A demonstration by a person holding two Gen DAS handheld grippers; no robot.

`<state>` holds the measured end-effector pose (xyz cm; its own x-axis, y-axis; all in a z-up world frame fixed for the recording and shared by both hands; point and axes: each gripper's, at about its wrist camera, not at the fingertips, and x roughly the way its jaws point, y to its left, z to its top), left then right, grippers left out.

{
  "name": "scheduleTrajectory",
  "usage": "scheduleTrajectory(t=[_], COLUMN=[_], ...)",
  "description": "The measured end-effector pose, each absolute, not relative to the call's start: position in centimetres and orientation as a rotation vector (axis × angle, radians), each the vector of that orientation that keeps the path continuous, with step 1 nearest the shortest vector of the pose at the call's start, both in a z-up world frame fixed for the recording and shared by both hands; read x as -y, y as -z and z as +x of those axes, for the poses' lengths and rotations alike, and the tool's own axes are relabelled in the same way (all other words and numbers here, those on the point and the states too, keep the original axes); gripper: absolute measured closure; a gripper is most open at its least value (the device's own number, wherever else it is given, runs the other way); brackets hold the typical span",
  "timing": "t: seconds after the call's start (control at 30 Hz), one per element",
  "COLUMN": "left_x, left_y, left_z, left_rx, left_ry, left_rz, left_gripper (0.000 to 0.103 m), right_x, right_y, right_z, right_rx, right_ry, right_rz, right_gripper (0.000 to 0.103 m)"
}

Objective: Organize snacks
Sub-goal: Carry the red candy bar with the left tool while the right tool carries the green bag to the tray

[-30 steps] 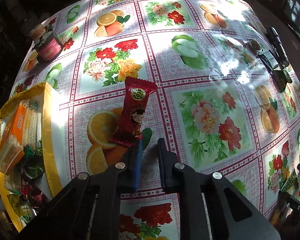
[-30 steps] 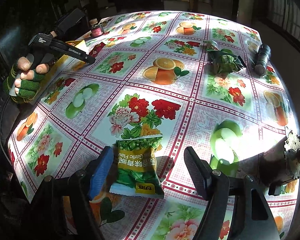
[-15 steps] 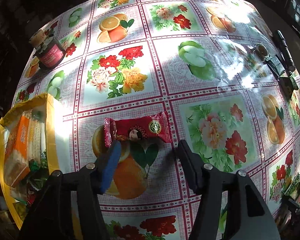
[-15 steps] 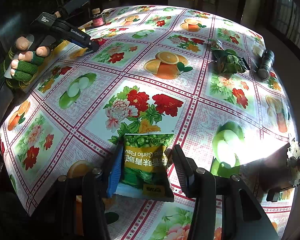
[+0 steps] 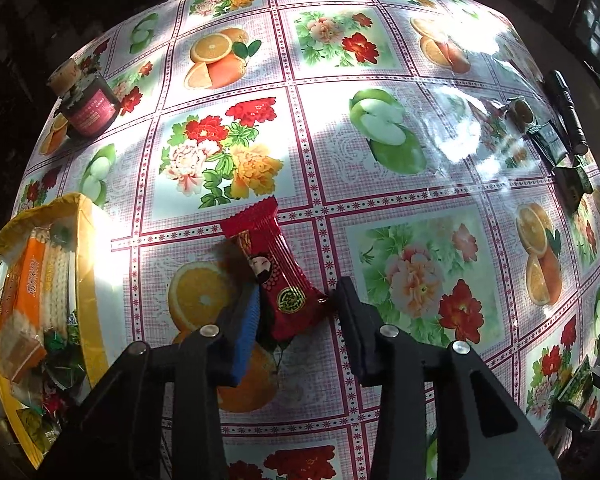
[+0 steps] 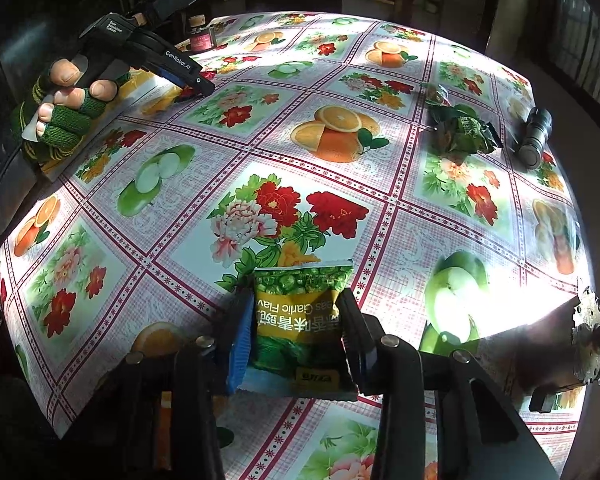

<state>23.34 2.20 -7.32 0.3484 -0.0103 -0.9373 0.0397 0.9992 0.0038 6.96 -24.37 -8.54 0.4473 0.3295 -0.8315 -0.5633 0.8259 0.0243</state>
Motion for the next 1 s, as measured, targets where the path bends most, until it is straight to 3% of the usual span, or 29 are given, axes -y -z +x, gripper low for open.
scheduleTrajectory(t=[1.0], left_x=[-2.0], left_y=[2.7], left_z=[9.2], left_rx=[-1.056], left_ry=[-0.197], left_rz=[-0.085], left_gripper=[0.074], right_x=[21.3], right_y=[4.7], right_z=[7.8], right_rx=[-0.846], right_ry=[-0.739], right_rz=[-0.015], right_gripper=[0.067])
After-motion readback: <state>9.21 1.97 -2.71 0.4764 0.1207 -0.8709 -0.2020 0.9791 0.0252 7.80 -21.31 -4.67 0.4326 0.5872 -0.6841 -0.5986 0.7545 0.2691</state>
